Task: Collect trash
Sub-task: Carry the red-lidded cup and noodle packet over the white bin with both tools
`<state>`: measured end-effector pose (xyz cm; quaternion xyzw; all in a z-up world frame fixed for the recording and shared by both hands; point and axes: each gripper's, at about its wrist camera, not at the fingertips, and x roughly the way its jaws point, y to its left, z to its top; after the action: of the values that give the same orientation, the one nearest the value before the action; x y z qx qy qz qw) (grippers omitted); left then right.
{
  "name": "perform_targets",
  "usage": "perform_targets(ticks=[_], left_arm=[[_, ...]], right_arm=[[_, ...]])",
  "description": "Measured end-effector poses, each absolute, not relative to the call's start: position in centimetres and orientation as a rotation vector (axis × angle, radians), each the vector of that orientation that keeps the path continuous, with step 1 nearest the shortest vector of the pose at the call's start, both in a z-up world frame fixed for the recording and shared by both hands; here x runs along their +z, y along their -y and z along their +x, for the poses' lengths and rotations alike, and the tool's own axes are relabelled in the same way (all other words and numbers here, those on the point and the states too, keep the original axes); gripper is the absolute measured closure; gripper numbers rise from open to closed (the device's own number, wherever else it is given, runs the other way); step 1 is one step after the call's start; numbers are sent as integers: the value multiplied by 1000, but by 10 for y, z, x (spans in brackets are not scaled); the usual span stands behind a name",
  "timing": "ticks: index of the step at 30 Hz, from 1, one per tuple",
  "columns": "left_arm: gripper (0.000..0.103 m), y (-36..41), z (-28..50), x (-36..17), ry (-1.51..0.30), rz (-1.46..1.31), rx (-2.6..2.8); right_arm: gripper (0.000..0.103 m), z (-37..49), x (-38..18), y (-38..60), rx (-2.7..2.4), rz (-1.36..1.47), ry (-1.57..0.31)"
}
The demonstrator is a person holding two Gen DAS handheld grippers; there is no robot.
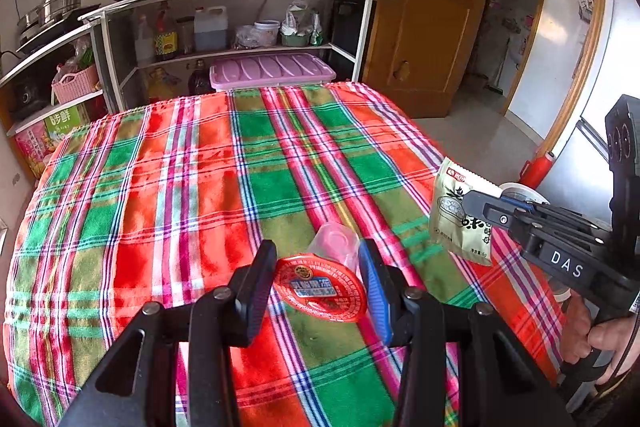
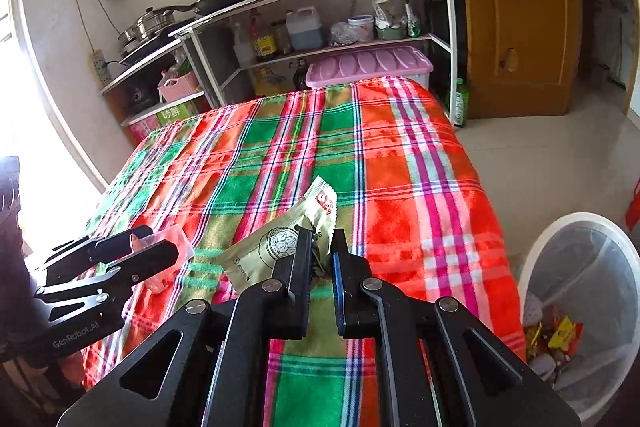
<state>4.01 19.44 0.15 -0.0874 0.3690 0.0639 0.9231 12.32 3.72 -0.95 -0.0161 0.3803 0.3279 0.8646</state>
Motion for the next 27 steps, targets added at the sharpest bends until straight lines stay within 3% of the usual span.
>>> perform_targets(ticks=[16, 27], left_arm=[[58, -72, 76, 25, -725, -77, -63], [58, 30, 116, 14, -778, -54, -255]], right_arm=[[94, 118, 17, 99, 450, 33, -719], [93, 125, 3, 210, 246, 65, -754]])
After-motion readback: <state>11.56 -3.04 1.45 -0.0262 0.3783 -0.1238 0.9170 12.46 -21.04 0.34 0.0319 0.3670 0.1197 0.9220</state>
